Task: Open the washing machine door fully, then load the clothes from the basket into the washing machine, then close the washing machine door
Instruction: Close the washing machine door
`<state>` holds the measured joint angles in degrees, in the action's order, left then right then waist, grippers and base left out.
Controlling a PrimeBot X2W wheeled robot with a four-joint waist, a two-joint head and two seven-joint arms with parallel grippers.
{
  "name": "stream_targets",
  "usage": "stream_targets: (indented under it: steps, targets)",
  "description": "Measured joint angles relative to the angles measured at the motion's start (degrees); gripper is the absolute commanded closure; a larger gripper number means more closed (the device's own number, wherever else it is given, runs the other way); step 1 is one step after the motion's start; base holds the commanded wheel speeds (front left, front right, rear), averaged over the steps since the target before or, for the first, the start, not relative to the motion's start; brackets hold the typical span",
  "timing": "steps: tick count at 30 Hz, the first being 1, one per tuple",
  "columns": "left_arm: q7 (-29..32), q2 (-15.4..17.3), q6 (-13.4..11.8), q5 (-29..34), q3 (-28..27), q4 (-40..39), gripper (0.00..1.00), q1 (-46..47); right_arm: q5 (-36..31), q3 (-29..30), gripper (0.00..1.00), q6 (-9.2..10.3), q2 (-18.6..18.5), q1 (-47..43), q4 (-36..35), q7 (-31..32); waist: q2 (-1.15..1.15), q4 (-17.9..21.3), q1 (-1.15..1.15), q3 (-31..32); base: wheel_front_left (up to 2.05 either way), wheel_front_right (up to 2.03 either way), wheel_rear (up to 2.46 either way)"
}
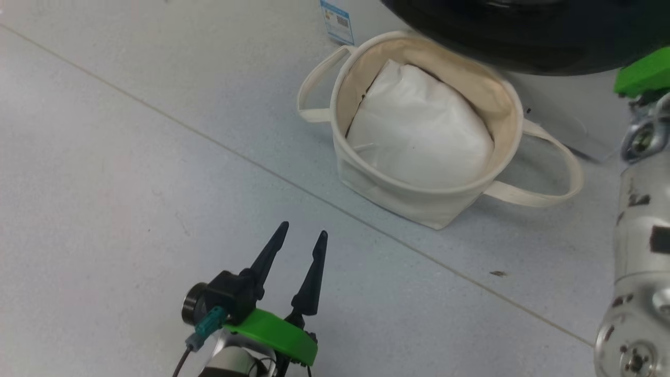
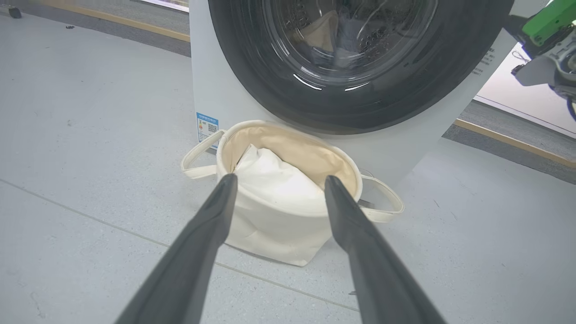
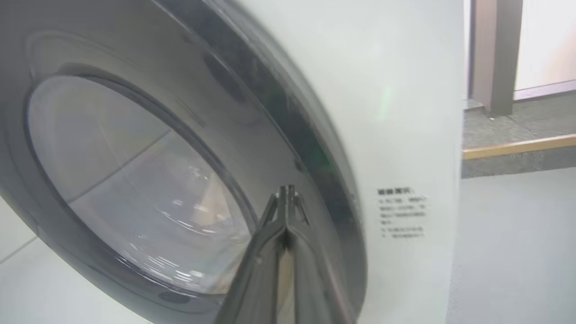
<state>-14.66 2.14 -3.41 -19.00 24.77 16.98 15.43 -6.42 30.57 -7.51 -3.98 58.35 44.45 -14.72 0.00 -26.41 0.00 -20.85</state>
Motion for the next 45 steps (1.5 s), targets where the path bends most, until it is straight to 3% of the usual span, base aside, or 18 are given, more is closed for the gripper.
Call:
stream_targets:
  steps: [3, 6, 13, 24, 30, 36, 37, 39, 45]
  targets:
    - [0.00, -0.01, 0.54, 1.04, -0.91, 0.76, 0.00, -0.29, 5.48, -8.66, 1.00, 0.00, -0.07, -6.19, -0.49, 0.00, 0.00, 1.17, 0.00, 2.23, 0.00, 0.00, 0.00]
    - [0.00, 0.01, 1.00, 1.86, -1.80, 1.16, 0.00, -0.56, 9.42, -13.08, 1.00, 0.01, 0.18, -11.29, -2.34, 0.00, 0.00, 2.12, 0.00, 3.82, 0.00, 0.00, 0.00]
    - [0.00, 0.08, 2.89, 5.00, -5.52, 3.31, 0.00, -5.66, 18.29, -24.17, 1.00, 0.01, 0.23, -29.17, -13.74, 0.00, 0.00, 7.66, -0.01, 9.15, 0.00, 0.00, 0.00]
    - [0.00, 0.12, 5.01, 6.80, -10.22, 3.12, 0.00, -6.31, 22.56, -25.16, 1.00, 0.01, 0.51, -43.90, -25.96, 0.00, 0.00, 16.96, 0.00, 13.33, 0.00, 0.00, 0.00]
    - [0.00, 0.20, 5.00, 7.19, -12.36, 1.92, 0.00, -8.54, 18.00, -24.16, 1.00, 0.01, 1.11, -50.91, -33.54, 0.00, 0.00, 19.94, 0.00, 15.30, 0.00, 0.00, 0.00]
    - [0.01, 0.20, 5.01, 6.67, -13.41, -1.29, 0.00, -9.94, 15.73, -27.26, 1.00, 0.01, 1.36, -57.54, -37.11, 0.00, 0.00, 21.37, 0.00, 16.56, 0.00, 0.00, 0.00]
    - [0.00, 0.19, 5.02, 6.26, -13.88, -2.76, 0.00, -9.94, 15.29, -27.82, 0.92, 0.01, 1.43, -58.29, -37.86, 0.00, 0.00, 21.47, 0.00, 16.73, 0.00, 0.00, 0.00]
    - [0.00, 0.22, 5.01, 6.23, -14.59, -4.72, 0.00, -10.12, 14.97, -27.96, 0.00, 0.01, 1.55, -59.24, -40.28, 0.00, 0.00, 21.58, -0.01, 17.05, 0.00, 0.00, 0.00]
    - [0.00, 0.23, 5.02, 6.88, -14.62, -4.95, 0.00, -13.16, 15.02, -29.16, 0.00, 0.01, 1.55, -60.10, -42.48, 0.00, 0.00, 21.94, 0.00, 17.85, 0.00, 0.00, 0.00]
